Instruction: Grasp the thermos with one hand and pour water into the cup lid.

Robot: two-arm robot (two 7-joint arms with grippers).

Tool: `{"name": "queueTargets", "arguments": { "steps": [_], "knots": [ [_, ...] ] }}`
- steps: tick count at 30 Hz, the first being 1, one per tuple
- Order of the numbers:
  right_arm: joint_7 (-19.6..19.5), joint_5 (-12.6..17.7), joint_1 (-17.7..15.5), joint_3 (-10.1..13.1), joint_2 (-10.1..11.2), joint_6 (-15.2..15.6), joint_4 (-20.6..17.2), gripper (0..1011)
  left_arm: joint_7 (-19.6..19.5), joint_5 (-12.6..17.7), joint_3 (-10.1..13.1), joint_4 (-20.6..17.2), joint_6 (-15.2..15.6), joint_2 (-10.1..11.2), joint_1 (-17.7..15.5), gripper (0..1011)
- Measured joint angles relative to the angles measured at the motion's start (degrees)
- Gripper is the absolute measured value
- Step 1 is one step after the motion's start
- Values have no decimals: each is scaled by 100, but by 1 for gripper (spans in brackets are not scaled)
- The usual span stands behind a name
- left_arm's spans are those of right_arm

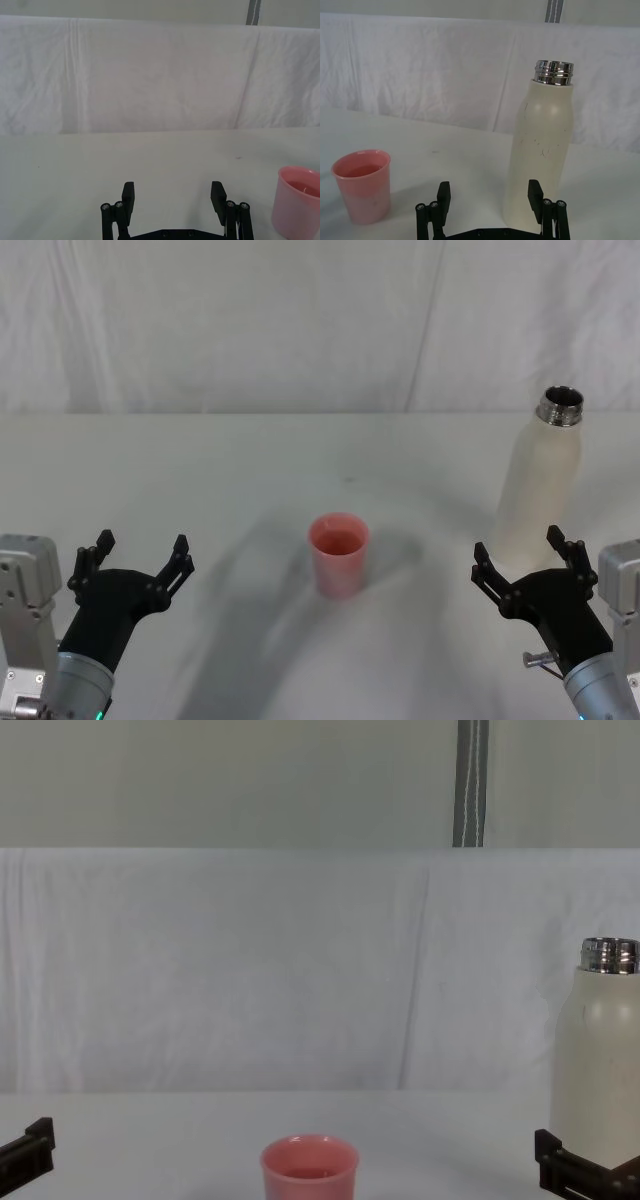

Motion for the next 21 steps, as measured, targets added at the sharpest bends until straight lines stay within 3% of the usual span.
{"name": "queueTargets", "arguments": {
  "steps": [21],
  "knots": [
    [48, 11, 6, 79, -18, 5, 0, 1001, 0, 0, 0, 0, 0, 0, 0, 1001]
  ]
}}
